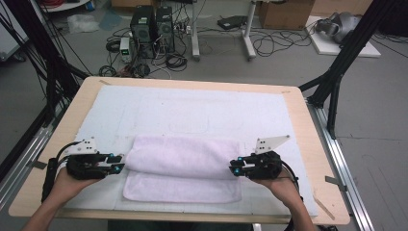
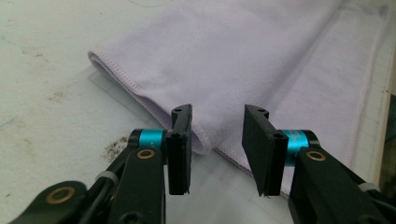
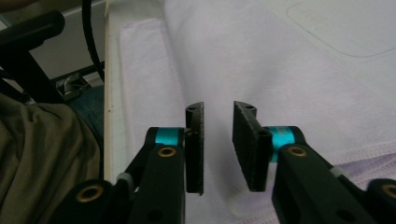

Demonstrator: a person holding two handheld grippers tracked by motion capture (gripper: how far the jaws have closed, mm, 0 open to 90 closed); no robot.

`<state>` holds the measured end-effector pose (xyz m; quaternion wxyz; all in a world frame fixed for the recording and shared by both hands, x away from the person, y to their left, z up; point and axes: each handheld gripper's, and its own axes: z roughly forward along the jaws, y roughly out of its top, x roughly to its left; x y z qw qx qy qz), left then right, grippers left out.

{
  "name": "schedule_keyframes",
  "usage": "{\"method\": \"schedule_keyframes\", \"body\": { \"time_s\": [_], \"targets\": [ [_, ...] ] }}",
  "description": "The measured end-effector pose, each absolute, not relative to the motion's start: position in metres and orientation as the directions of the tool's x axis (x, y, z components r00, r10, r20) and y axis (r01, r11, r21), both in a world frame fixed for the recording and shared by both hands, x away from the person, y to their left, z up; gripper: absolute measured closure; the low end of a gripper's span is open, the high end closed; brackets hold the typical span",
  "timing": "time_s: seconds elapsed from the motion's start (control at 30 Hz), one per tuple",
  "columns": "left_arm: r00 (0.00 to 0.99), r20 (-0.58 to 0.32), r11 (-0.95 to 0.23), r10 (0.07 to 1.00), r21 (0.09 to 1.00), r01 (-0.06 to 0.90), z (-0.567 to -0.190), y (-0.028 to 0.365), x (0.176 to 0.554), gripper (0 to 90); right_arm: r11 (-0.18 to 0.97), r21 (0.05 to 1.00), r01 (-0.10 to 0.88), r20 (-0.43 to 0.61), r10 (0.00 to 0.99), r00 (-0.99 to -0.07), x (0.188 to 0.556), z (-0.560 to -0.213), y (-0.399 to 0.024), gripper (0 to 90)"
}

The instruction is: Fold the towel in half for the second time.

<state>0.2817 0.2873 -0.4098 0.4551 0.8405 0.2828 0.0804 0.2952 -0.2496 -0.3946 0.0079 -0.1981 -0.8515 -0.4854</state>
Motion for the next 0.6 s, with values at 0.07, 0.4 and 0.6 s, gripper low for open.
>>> {"method": "schedule_keyframes", "body": {
  "time_s": [0.07,0.4,0.6],
  "targets": [
    [0.824,-0.122,-0.416,0.553,0.817,0.400,-0.404,0.286,0.283,57.0,0.442,0.825,0.353,0.202,0.353,-0.914,0.298,-0.394,-0.252,68.1],
    [0.852,-0.114,-0.494,0.511,0.772,0.400,-0.420,0.258,0.302,54.5,0.535,0.770,0.348,0.172,0.351,-0.920,0.300,-0.413,-0.237,59.6],
    [0.847,-0.103,-0.527,0.522,0.741,0.415,-0.437,0.259,0.300,59.1,0.555,0.746,0.368,0.166,0.381,-0.910,0.295,-0.431,-0.240,59.7]
  ]
}}
